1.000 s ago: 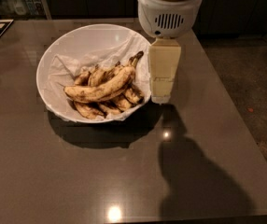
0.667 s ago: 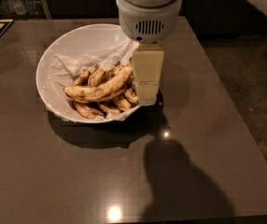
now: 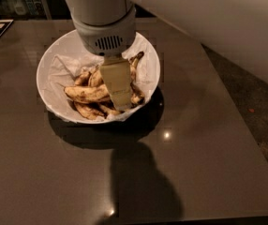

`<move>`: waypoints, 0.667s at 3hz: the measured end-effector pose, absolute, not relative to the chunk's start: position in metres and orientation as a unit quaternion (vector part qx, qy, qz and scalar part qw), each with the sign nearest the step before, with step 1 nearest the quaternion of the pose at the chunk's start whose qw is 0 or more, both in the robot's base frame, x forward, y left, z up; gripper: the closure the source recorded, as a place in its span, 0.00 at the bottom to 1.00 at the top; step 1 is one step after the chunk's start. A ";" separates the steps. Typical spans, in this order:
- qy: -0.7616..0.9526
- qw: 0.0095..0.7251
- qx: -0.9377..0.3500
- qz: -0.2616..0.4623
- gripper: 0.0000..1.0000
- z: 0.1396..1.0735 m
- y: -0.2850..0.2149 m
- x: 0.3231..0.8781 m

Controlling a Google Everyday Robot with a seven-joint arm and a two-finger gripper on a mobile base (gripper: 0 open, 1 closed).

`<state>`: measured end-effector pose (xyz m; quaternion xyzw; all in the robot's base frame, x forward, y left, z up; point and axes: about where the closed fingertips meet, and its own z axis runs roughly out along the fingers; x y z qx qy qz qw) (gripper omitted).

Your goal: Pick banana from white bowl

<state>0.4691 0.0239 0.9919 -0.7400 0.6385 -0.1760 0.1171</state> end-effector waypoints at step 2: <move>0.622 0.099 -0.757 -0.173 0.26 0.976 0.039 0.486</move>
Offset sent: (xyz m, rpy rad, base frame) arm 0.0271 0.0078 -0.0444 -0.1024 0.1277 0.0318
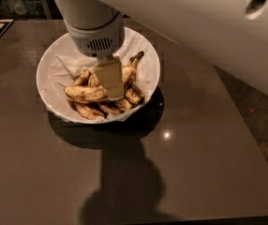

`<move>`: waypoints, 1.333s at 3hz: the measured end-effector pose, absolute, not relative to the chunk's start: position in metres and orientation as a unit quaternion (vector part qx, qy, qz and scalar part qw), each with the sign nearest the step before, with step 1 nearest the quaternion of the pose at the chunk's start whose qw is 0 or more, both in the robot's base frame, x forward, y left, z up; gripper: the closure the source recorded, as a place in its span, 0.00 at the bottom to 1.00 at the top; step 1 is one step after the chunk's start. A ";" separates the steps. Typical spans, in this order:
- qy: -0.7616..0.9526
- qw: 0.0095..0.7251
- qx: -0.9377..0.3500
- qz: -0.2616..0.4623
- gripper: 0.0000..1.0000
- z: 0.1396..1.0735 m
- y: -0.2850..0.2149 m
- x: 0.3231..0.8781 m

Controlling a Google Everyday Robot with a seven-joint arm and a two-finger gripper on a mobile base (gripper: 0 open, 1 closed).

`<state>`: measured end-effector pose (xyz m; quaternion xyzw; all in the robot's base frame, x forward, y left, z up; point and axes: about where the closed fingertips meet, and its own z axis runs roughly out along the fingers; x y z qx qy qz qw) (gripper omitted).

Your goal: Pick banana from white bowl

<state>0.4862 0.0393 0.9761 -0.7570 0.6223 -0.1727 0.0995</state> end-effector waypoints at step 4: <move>0.605 0.019 -0.783 -0.146 0.56 0.894 0.055 0.517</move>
Offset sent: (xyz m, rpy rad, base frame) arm 0.0212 -0.0017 -0.0709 -0.1307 0.1884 -0.0044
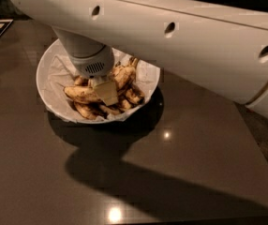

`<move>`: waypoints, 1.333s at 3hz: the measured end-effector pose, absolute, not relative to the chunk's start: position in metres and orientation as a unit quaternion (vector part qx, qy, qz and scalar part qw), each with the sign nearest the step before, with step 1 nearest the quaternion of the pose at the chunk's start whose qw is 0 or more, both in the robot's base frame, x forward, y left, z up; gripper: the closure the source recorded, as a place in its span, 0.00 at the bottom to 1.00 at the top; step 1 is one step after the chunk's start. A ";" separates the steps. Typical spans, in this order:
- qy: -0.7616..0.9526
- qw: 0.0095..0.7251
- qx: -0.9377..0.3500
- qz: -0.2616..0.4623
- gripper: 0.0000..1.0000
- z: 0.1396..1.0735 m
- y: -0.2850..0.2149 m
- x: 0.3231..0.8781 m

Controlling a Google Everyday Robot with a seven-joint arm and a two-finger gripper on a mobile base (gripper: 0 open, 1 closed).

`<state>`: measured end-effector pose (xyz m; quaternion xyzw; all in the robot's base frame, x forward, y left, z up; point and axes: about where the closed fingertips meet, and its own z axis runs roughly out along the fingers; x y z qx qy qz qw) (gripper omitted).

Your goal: Pick banana from white bowl

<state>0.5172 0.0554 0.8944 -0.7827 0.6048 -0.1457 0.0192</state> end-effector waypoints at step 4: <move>0.611 0.113 -0.774 -0.119 1.00 0.960 -0.006 0.463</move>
Offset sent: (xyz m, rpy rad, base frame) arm -0.0026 -0.0084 -0.0038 0.0007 -0.0073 0.0022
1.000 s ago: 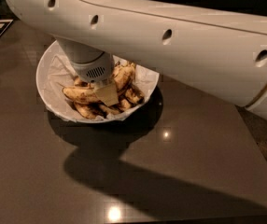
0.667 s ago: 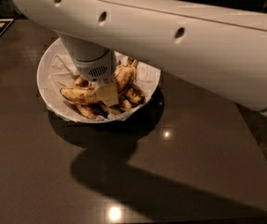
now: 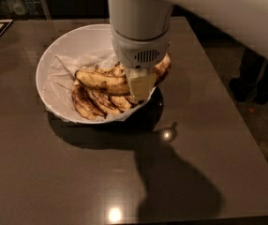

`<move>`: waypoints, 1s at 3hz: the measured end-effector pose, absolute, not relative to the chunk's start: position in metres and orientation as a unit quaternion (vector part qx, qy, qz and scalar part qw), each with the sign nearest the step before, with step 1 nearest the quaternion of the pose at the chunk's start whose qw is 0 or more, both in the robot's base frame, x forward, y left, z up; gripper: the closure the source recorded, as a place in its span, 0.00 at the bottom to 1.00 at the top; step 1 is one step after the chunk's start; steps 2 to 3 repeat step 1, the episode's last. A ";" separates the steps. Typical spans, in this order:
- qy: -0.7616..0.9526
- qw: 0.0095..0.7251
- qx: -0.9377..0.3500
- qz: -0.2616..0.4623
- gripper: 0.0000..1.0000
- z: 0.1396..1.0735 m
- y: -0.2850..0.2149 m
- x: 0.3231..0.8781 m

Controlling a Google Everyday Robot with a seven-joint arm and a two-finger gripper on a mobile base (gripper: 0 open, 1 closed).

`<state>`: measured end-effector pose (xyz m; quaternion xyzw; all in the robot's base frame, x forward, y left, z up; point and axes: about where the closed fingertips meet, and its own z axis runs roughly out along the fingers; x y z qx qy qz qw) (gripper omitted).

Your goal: Pick banana from white bowl

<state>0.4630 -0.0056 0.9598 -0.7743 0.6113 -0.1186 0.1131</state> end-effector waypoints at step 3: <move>0.593 0.152 -0.784 -0.104 1.00 0.990 -0.025 0.430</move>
Offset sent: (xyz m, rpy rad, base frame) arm 0.0000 0.0000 0.0000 0.0000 0.0000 0.0000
